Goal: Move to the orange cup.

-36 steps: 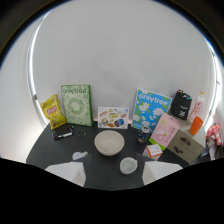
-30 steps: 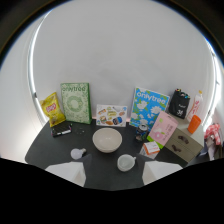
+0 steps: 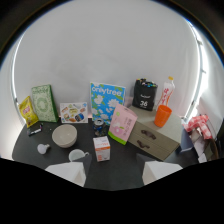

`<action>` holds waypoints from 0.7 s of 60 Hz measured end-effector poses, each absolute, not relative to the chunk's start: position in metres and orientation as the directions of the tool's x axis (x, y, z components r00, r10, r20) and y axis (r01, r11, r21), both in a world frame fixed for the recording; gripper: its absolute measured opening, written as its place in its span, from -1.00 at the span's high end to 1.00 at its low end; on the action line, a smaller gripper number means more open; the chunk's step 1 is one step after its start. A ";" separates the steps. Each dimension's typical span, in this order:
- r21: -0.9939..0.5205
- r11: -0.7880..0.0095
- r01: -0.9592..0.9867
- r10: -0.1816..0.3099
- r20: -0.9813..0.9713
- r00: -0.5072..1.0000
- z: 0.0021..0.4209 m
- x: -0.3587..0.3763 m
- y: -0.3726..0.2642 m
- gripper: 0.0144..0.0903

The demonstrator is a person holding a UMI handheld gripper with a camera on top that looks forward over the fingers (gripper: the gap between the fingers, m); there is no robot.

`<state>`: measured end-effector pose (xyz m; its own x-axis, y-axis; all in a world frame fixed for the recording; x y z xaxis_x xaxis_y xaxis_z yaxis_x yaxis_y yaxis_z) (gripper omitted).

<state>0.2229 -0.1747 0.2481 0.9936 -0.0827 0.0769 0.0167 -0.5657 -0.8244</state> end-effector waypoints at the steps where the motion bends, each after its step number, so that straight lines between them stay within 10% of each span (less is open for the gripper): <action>1: -0.826 -0.563 0.018 -0.083 0.079 0.993 0.249 0.233 -0.171 -0.89; 42: -0.815 -0.573 0.086 -0.017 0.116 0.993 0.225 0.460 -0.035 -0.88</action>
